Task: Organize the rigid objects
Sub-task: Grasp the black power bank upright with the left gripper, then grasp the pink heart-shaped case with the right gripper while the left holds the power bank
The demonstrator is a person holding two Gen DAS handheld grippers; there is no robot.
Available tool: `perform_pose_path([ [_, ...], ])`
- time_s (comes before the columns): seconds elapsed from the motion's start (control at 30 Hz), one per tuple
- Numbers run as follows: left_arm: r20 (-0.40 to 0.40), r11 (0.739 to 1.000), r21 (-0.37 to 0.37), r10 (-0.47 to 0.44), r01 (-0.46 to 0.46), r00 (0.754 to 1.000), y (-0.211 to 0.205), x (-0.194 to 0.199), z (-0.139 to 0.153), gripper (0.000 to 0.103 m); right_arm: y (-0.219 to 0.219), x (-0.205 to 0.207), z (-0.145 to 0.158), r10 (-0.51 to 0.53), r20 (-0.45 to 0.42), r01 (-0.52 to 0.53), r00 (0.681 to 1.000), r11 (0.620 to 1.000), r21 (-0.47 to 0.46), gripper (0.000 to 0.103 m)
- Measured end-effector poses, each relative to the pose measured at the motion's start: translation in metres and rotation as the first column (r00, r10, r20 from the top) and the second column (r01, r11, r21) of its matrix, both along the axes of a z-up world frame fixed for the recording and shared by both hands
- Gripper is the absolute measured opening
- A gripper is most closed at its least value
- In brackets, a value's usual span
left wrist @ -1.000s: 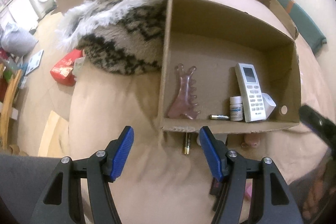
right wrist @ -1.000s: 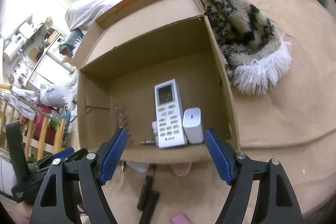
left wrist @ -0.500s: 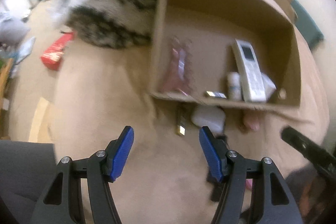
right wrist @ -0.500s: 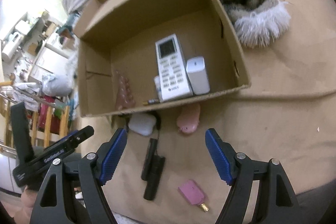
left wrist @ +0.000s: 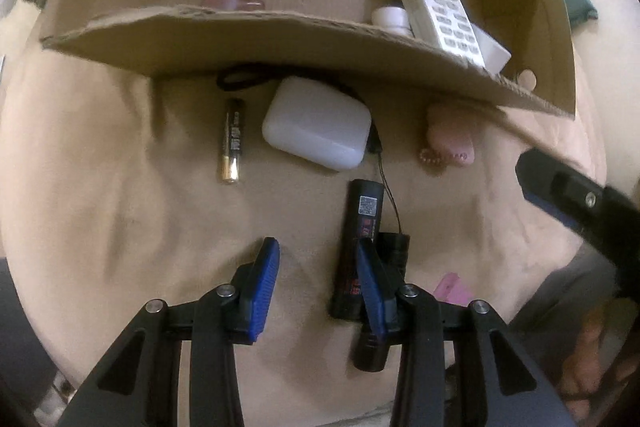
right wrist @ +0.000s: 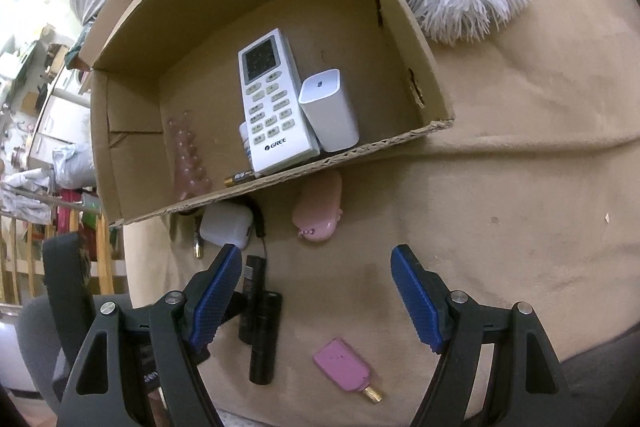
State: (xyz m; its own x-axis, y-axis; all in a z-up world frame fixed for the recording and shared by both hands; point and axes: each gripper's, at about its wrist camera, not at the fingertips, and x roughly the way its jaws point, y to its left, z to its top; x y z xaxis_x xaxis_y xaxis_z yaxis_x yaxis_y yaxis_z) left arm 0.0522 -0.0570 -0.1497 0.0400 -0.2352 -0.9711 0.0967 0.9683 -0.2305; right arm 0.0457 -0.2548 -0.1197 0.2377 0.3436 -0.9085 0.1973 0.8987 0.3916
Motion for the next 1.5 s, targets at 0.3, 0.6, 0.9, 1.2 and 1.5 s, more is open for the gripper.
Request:
perform_pose_path([
  [0.3, 0.06, 0.993, 0.092, -0.086, 0.08, 0.994, -0.031, -0.007, -0.008, 0.033, 0.004, 0.006, -0.006, -0.002, -0.016, 0.002, 1.0, 1.0, -0.012, 0.081],
  [0.6, 0.057, 0.994, 0.082, 0.071, -0.075, 0.996, 0.011, 0.007, 0.003, 0.015, -0.003, 0.01, -0.012, -0.021, -0.03, 0.021, 0.999, 1.0, -0.002, 0.081],
  [0.9, 0.073, 0.985, 0.075, 0.15, -0.155, 0.986, 0.04, 0.01, 0.009, 0.015, 0.013, 0.038, -0.034, 0.053, -0.069, -0.059, 0.996, 0.994, -0.089, 0.081],
  [1.2, 0.066, 0.983, 0.097, 0.153, -0.159, 0.986, 0.056, 0.013, 0.009, 0.015, 0.035, 0.052, -0.052, 0.115, -0.082, -0.126, 0.99, 0.981, -0.148, 0.081],
  [1.5, 0.079, 0.983, 0.129, 0.125, -0.134, 0.989, 0.044, 0.012, 0.007, 0.015, 0.059, 0.051, -0.053, 0.185, -0.059, -0.194, 0.981, 0.949, -0.25, 0.079],
])
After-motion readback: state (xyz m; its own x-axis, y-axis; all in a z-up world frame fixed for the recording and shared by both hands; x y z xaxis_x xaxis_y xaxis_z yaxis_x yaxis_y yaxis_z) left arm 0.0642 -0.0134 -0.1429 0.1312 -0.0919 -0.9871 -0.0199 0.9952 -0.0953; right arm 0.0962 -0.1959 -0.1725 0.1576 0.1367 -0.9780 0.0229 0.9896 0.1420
